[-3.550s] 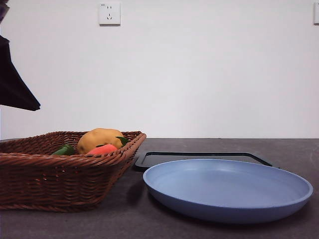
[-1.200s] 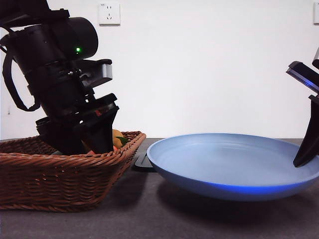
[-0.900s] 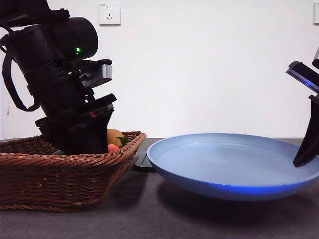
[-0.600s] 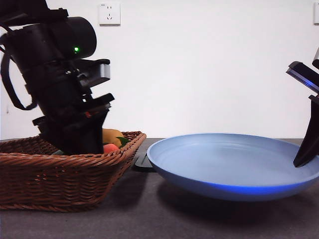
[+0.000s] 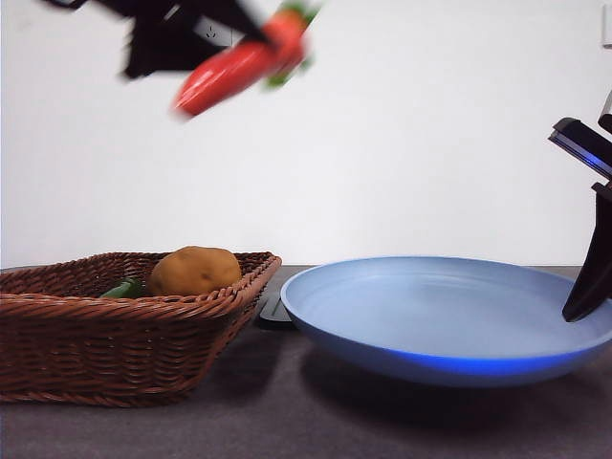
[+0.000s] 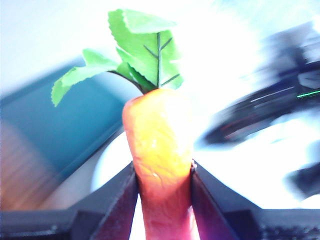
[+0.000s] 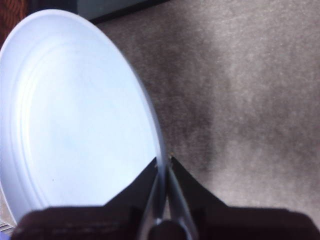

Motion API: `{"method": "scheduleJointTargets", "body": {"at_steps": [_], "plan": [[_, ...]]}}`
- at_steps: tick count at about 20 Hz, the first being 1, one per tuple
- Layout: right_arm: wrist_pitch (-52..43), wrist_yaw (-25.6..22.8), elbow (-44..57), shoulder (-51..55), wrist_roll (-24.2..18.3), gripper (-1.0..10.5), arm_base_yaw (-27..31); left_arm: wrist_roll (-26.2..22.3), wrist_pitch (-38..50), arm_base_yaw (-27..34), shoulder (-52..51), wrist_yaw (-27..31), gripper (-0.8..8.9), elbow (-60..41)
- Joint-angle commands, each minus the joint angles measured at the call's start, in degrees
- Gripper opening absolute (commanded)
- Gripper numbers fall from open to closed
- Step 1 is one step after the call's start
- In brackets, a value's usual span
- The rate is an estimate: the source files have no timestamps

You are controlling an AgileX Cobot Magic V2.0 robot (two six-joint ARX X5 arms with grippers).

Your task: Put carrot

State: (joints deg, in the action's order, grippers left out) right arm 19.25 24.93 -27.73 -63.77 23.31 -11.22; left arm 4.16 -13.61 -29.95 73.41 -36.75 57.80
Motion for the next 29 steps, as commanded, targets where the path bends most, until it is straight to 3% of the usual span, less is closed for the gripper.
{"method": "scheduleJointTargets", "body": {"at_steps": [1,4,9,16,20,22,26,29], "plan": [[-0.76,0.24,-0.61,-0.28,-0.22,0.1,-0.04,2.32,4.83,-4.94,1.88,3.17,0.88,0.61],[-0.76,0.26,-0.61,-0.28,-0.22,0.1,-0.09,1.84,5.6,-12.52,4.92,13.49,0.88,0.61],[-0.74,0.31,-0.61,-0.28,-0.22,0.1,-0.11,1.81,6.03,-19.91,14.43,19.89,0.88,0.61],[0.39,0.7,-0.61,-0.28,-0.22,0.1,-0.57,1.84,8.94,-21.55,24.28,21.68,0.9,0.61],[0.72,0.7,-0.61,-0.28,-0.22,0.1,-0.59,1.84,8.87,-21.73,24.76,21.7,2.56,0.61],[0.72,0.68,-0.61,-0.28,0.02,0.1,-0.59,1.88,9.31,-21.73,24.76,21.68,2.71,0.63],[1.27,0.63,-0.63,-0.28,2.82,0.1,-0.5,5.16,8.24,-20.37,21.66,21.7,2.72,0.87],[1.99,0.5,-1.84,-0.55,2.89,0.1,0.17,4.35,2.8,-18.34,14.32,21.81,2.72,2.16]]}}
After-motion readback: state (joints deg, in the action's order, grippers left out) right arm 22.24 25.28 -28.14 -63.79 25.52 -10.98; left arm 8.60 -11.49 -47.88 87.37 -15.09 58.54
